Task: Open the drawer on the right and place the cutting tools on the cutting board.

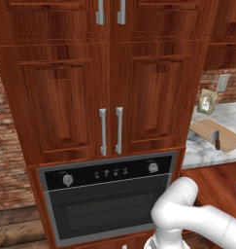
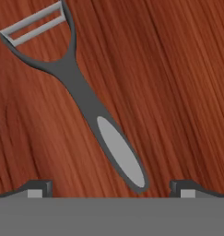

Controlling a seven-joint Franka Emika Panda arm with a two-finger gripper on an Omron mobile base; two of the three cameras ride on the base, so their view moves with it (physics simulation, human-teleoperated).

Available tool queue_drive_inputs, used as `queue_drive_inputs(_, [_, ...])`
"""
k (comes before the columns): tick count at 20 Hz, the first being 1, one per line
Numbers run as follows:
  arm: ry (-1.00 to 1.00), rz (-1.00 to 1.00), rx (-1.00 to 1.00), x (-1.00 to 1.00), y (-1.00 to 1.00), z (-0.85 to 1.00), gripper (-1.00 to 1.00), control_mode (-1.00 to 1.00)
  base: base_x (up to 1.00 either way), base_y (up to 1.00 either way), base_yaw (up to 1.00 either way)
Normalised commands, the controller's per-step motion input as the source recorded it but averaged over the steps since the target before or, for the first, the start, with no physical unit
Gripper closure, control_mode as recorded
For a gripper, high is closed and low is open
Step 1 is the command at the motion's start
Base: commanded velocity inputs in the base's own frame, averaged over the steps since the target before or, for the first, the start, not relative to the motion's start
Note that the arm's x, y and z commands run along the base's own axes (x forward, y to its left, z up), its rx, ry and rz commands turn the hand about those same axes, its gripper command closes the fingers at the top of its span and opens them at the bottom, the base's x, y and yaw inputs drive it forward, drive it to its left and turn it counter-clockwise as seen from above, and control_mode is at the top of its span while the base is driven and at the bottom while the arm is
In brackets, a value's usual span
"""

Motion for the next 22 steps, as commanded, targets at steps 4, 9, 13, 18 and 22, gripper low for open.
queue_drive_inputs(4, [0.0, 0.0, 0.0, 0.07, -0.06, -0.19, -1.0, -1.0, 0.0, 0.0, 0.0])
queue_drive_inputs(9, [0.0, 0.0, 0.0, 0.06, -0.07, -0.21, -1.0, -1.0, 0.0, 0.0, 0.0])
queue_drive_inputs(13, [0.0, 0.0, 0.0, 0.0, -0.12, -0.29, -1.0, -1.0, 0.0, 0.0, 0.0])
queue_drive_inputs(18, [0.0, 0.03, 0.0, 0.0, -0.17, -0.32, -1.0, -1.0, 0.0, 0.0, 0.0])
queue_drive_inputs(22, [0.0, 0.03, 0.0, 0.0, -0.11, -0.29, -1.0, -1.0, 0.0, 0.0, 0.0])
